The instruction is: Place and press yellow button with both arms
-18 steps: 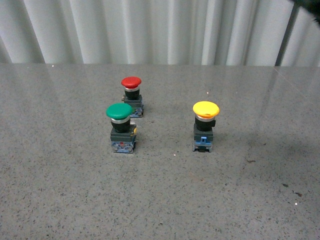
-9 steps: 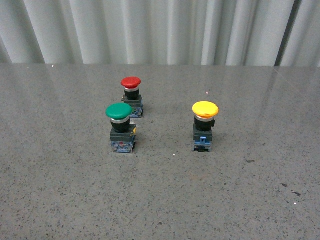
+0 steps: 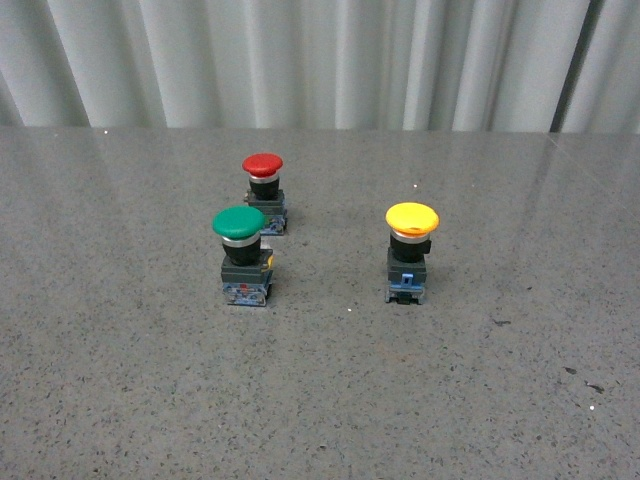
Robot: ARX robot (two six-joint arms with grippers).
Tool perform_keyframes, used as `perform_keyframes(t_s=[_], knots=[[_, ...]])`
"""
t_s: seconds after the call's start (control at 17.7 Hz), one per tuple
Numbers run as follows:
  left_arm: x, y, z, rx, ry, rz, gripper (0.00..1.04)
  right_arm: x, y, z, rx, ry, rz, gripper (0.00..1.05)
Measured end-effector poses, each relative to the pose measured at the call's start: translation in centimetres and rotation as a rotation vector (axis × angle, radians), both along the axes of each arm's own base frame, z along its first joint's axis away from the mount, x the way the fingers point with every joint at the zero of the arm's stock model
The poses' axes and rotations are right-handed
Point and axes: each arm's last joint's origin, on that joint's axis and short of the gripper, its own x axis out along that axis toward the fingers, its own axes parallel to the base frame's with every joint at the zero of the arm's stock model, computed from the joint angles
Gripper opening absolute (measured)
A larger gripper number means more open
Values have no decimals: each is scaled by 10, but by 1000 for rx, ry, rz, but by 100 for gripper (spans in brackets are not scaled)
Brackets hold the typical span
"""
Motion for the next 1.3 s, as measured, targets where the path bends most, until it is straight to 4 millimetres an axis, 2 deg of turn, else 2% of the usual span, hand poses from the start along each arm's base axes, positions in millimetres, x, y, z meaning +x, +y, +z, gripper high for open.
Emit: perform_keyframes(t_s=[0.56,1.02,1.13,1.19,1.3], knots=[[0,0,0,0,0,0,98,-14,0,-15,-3,-20,0,2],[0,0,0,0,0,0,98,-21,0,-15,-3,-23,0,2],[0,0,0,0,0,0,98,-28,0,-22,-3,31,2,2],[0,0,0,0,0,-1,98,-32,0,-17,-3,-32,0,2],[0,0,0,0,-1,0,98,-32,0,-19,-3,-5,-1,2]])
